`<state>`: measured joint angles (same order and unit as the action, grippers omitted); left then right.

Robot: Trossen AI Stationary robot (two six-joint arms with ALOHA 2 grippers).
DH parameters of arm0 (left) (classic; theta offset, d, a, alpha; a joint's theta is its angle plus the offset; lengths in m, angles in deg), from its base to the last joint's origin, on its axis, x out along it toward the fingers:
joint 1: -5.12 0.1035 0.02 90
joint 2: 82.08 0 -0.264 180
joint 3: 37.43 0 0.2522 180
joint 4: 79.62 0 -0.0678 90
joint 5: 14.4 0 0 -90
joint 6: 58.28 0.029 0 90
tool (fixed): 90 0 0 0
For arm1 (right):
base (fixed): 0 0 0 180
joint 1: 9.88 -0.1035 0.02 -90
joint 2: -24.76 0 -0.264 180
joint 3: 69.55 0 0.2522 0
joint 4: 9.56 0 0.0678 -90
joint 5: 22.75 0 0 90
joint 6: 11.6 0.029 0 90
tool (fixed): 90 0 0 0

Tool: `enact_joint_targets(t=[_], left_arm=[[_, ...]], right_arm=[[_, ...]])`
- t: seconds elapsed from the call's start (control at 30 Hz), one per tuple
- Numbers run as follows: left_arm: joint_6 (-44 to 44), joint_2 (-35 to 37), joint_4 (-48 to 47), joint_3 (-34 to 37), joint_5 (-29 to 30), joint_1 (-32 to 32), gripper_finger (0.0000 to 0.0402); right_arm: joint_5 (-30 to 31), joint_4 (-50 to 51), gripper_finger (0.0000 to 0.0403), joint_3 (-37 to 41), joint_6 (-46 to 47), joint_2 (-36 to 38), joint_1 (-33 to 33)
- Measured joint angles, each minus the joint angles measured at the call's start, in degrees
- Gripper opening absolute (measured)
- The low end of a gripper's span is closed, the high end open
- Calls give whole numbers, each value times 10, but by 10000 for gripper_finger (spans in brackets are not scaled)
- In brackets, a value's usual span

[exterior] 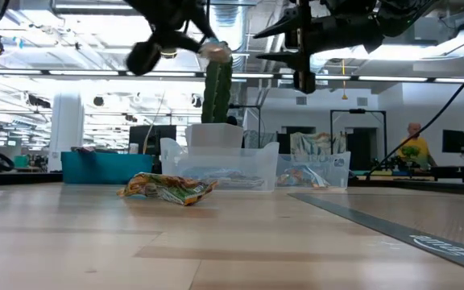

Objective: Pick and place Granola Bars by type
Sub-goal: Put the yellow granola bar into the top transparent bin

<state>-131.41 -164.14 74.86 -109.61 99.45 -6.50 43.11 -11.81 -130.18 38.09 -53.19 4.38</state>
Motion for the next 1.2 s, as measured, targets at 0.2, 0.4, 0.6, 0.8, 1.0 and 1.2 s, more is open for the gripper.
enact_joint_targets(t=[0.2, 0.4, 0.6, 0.8, 1.0, 1.2], left_arm=[[60, 0, 93, 0, -32, 45, 45], [103, 0, 161, 0, -56, 78, 45], [120, -5, 217, 0, -106, 100, 45], [124, -5, 228, 0, -127, 106, 45], [123, -5, 226, 0, -127, 106, 45], [102, -4, 220, -1, -135, 106, 45]], right_arm=[[0, 1, 128, 0, 9, 0, 0], [0, -21, 128, 0, 10, 0, 0], [-1, -60, 128, 0, 14, 0, 0], [-3, -72, 128, 0, 15, 0, 0], [-8, -78, 128, 0, 29, 0, 0], [-14, -99, 128, 1, 29, -1, 0]])
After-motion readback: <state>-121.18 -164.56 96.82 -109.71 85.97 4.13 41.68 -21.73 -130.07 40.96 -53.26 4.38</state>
